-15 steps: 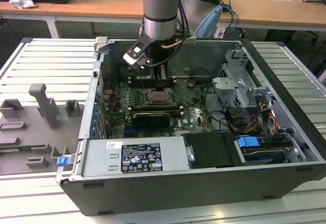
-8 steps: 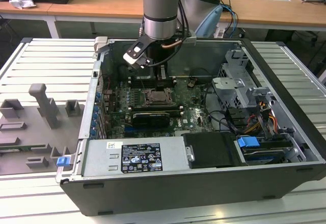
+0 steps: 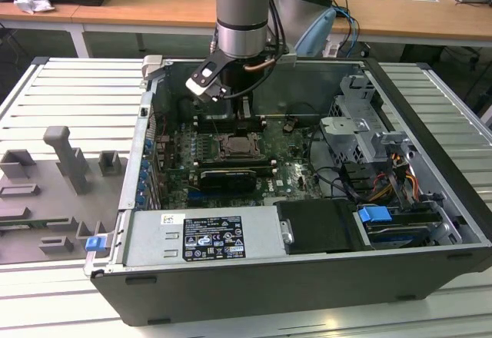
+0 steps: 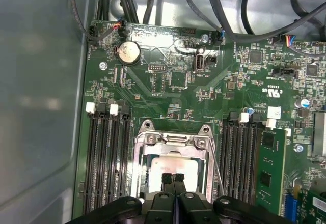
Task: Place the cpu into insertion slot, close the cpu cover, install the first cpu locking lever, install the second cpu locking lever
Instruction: 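Install the first cpu locking lever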
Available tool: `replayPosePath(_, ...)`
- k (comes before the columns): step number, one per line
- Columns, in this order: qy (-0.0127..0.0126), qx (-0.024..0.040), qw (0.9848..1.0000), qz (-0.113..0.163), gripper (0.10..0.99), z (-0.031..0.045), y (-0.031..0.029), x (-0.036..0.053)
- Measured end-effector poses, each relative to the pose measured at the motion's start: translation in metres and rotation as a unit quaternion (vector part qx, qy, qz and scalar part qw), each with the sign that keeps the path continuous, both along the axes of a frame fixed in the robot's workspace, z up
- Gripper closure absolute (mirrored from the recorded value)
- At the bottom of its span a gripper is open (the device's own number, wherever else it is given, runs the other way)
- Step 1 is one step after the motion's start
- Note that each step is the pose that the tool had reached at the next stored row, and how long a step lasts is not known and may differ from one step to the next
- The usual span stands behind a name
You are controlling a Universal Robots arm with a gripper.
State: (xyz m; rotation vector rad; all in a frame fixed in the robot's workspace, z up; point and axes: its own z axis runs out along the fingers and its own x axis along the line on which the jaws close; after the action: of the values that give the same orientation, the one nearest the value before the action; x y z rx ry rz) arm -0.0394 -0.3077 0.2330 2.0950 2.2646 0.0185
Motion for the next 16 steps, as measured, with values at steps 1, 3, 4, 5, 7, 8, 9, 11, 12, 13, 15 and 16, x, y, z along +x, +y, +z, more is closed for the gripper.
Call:
replayPosePath(1,-0.0001,0.0,1.0,0.0,0.98,0.0026,0.0,0.0)
replayPosePath(3,-0.0001,0.0,1.0,0.0,0.98,0.0085,0.0,0.0)
replayPosePath(4,-0.0001,-0.0001,1.0,0.0,0.98,0.0105,0.0,0.0)
replayPosePath(5,-0.0001,-0.0001,1.0,0.0,0.98,0.0132,0.0,0.0)
replayPosePath(7,-0.0001,-0.0002,1.0,0.0,0.98,0.0224,0.0,0.0)
replayPosePath(8,-0.0001,-0.0003,1.0,0.0,0.98,0.0257,0.0,0.0)
replayPosePath(9,-0.0001,-0.0004,1.0,0.0,0.98,0.0286,0.0,0.0)
replayPosePath(11,-0.0001,-0.0007,1.0,0.0,0.98,0.0349,0.0,0.0)
replayPosePath(12,-0.0001,-0.0008,1.0,0.0,0.98,0.0394,0.0,0.0)
replayPosePath(13,-0.0001,-0.0008,1.0,0.0,0.98,0.042,0.0,0.0)
replayPosePath(15,-0.0003,-0.0033,1.0,0.001,0.98,0.0465,0.0001,0.0)
replayPosePath(16,-0.0002,-0.0051,0.9999,0.01,0.98,0.0466,0.0,0.0)
